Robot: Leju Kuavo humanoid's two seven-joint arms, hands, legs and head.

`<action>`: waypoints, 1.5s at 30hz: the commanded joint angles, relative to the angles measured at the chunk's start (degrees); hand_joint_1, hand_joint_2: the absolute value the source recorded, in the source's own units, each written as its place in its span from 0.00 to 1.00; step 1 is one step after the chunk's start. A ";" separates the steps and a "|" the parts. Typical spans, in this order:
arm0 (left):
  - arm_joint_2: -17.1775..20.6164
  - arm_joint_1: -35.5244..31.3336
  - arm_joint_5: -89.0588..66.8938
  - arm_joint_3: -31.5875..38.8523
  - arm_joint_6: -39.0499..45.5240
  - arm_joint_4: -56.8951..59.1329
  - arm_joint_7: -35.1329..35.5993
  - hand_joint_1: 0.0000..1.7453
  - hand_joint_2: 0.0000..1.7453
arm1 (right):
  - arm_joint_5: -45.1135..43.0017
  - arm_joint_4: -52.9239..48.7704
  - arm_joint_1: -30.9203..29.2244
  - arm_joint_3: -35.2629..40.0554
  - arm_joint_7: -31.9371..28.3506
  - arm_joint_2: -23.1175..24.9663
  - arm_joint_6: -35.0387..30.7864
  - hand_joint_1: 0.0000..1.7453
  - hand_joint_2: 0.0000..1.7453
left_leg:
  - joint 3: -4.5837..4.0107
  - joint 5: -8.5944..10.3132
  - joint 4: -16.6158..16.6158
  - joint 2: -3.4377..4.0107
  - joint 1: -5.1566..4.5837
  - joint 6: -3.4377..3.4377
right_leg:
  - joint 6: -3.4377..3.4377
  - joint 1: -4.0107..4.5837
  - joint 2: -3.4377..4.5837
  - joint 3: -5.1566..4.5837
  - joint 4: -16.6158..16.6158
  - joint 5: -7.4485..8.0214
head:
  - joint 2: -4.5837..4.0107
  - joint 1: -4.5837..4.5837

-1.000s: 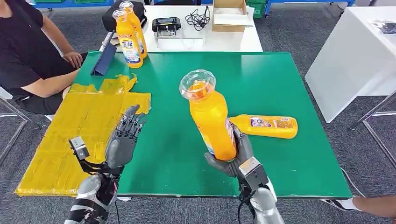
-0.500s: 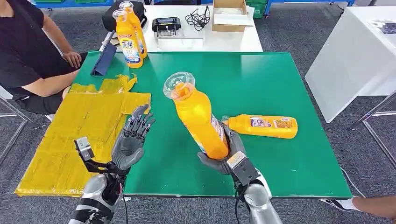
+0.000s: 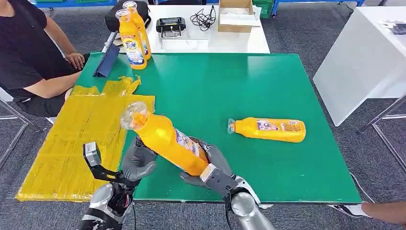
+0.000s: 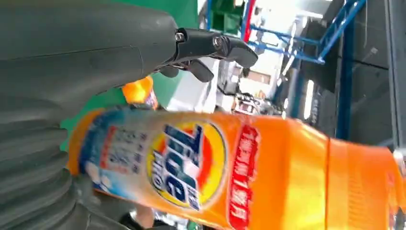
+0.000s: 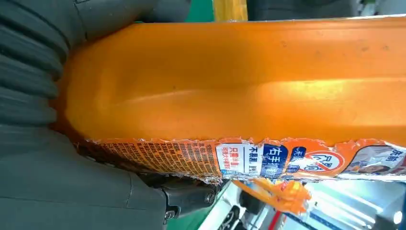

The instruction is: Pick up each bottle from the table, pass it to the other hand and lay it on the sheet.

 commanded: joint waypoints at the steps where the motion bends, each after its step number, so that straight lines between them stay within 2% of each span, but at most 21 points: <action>1: 2.24 -0.33 5.93 -3.71 -2.46 2.56 2.85 0.00 1.00 | -0.13 7.93 -4.74 3.48 0.12 -1.01 -0.40 1.00 1.00 | 0.14 0.04 -0.13 0.00 -0.03 0.10 | 0.03 -0.02 -0.03 0.11 -0.12 0.05 | 0.00 -0.02; 10: 3.35 1.43 5.88 -5.28 -1.69 1.14 2.24 0.00 1.00 | -0.45 7.84 -2.87 6.96 -0.14 -1.51 0.37 1.00 1.00 | 0.08 0.00 -0.07 -0.01 -0.02 0.05 | 0.02 -0.01 -0.04 -0.01 -0.05 0.00 | 0.00 -0.02; 15: 2.84 0.26 -4.57 -4.78 2.37 -0.34 -3.15 0.00 1.00 | -0.73 9.74 -2.49 8.13 -0.02 -1.15 0.64 1.00 1.00 | 0.08 0.01 -0.08 -0.06 -0.01 0.07 | 0.03 0.00 -0.09 0.01 -0.07 0.00 | 0.00 -0.02; 22: 2.22 -0.17 -11.24 -5.16 6.03 -2.02 -5.68 0.00 1.00 | -0.71 10.78 -2.15 8.49 0.02 -0.72 0.55 1.00 1.00 | 0.04 0.00 -0.03 -0.05 0.01 0.05 | 0.02 0.02 -0.08 -0.04 -0.04 -0.01 | 0.00 -0.02; 38: 2.39 0.26 -12.15 -5.20 5.76 -0.87 -5.61 0.00 1.00 | -0.30 12.11 -1.35 8.47 0.05 -0.59 0.17 1.00 1.00 | 0.10 0.03 -0.12 -0.11 -0.03 0.09 | 0.04 -0.01 -0.15 0.04 -0.11 0.00 | 0.00 -0.02; 39: 2.34 0.15 -11.96 -5.21 5.64 -0.60 -5.58 0.39 1.00 | -0.24 12.26 -1.38 8.42 0.03 -0.54 0.17 1.00 1.00 | 0.09 0.02 -0.09 -0.10 -0.02 0.08 | 0.03 -0.01 -0.14 0.02 -0.08 -0.01 | 0.00 -0.02; 40: 2.52 -0.06 -10.64 -5.45 4.60 -0.14 -5.29 1.00 1.00 | -0.05 12.50 -1.59 8.35 -0.12 -0.54 0.15 1.00 1.00 | 0.06 0.01 -0.07 -0.08 -0.03 0.06 | 0.02 -0.02 -0.11 -0.02 -0.05 -0.01 | 0.00 -0.02; 45: 2.62 -0.20 -7.13 -5.20 2.60 1.58 -4.19 1.00 1.00 | 0.12 12.84 -2.30 7.80 -0.38 -1.04 0.23 1.00 1.00 | 0.12 0.04 -0.13 -0.12 -0.02 0.08 | 0.03 -0.01 -0.16 0.05 -0.13 0.01 | 0.00 -0.02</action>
